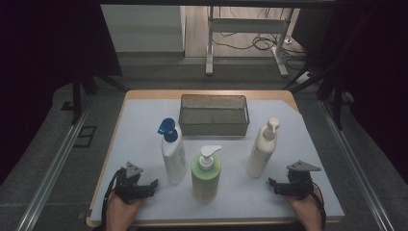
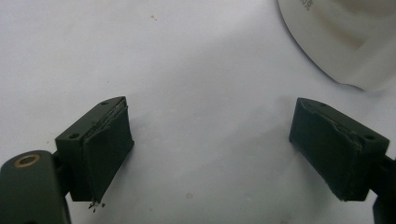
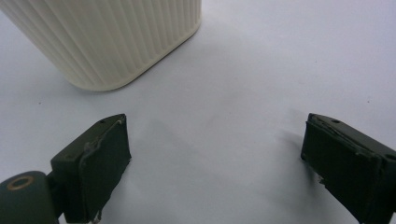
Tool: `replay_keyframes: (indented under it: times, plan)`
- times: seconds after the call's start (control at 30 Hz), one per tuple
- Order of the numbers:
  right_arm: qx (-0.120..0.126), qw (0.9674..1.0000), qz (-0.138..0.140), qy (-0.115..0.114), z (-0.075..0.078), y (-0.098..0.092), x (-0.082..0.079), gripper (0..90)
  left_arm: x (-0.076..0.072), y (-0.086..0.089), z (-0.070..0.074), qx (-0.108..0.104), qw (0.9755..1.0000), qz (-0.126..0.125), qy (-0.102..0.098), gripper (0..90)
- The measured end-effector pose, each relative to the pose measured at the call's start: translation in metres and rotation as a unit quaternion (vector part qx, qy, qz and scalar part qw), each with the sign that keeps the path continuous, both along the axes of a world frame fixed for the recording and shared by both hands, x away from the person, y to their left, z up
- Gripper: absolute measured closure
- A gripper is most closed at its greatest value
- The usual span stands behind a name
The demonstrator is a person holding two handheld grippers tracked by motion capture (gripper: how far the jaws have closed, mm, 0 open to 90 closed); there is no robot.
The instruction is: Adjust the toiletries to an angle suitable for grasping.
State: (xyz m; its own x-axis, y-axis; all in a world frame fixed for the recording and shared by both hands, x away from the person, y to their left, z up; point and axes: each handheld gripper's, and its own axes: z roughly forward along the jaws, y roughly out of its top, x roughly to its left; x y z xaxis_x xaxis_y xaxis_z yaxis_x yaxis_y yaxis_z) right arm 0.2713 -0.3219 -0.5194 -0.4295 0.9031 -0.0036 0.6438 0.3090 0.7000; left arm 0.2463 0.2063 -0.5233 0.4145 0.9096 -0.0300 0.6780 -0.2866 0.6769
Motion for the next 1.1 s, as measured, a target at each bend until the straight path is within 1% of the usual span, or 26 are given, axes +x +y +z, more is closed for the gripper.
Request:
replay_keyframes:
  times: [0.43,0.63,0.77,0.83,0.87,0.9,0.93,1.0,1.03,1.1]
  plan:
    - [0.001,1.0,0.001,0.0,-0.0001,-0.0003,0.0001,7.4,0.0001,0.0002,-0.0002,-0.001,1.0,0.0,0.0,12.5]
    - [0.002,1.0,0.003,0.001,0.0007,-0.0002,0.0,9.3,0.0002,0.0004,0.0,0.001,1.0,0.0,-0.001,12.5]
    - [0.003,1.0,0.006,-0.002,0.0021,-0.0002,-0.0014,14.6,0.0003,0.0005,0.0,0.0,1.0,0.0,0.0,12.5]
    - [0.003,1.0,0.005,-0.002,0.0021,-0.0001,-0.0015,15.3,0.0003,0.0005,0.0,0.0,1.0,0.0,-0.001,12.5]
    - [0.003,1.0,0.006,-0.002,0.0026,0.0001,-0.0019,18.1,0.0002,0.0003,-0.0001,-0.001,1.0,0.0,0.0,12.5]
    - [0.003,0.9999,0.011,-0.005,0.0036,-0.0004,-0.0026,24.7,0.0002,0.0004,-0.0001,-0.001,1.0,0.0,0.0,12.6]
    - [0.003,0.9999,0.011,-0.005,0.0036,-0.0004,-0.0026,24.7,0.0002,0.0004,-0.0001,-0.001,1.0,0.0,0.0,12.5]
    - [0.003,0.9998,0.019,-0.007,0.0045,-0.0008,-0.0032,31.3,0.0003,0.0005,-0.0001,0.0,1.0,0.0,-0.001,12.5]
    - [0.003,0.9998,0.018,-0.009,0.0045,-0.001,-0.0035,33.7,0.0002,0.0003,-0.0001,-0.001,1.0,0.0,0.0,12.5]
    - [0.003,0.9998,0.019,-0.009,0.0046,-0.0011,-0.0036,34.8,0.0002,0.0003,-0.0001,-0.001,1.0,0.0,0.0,12.5]
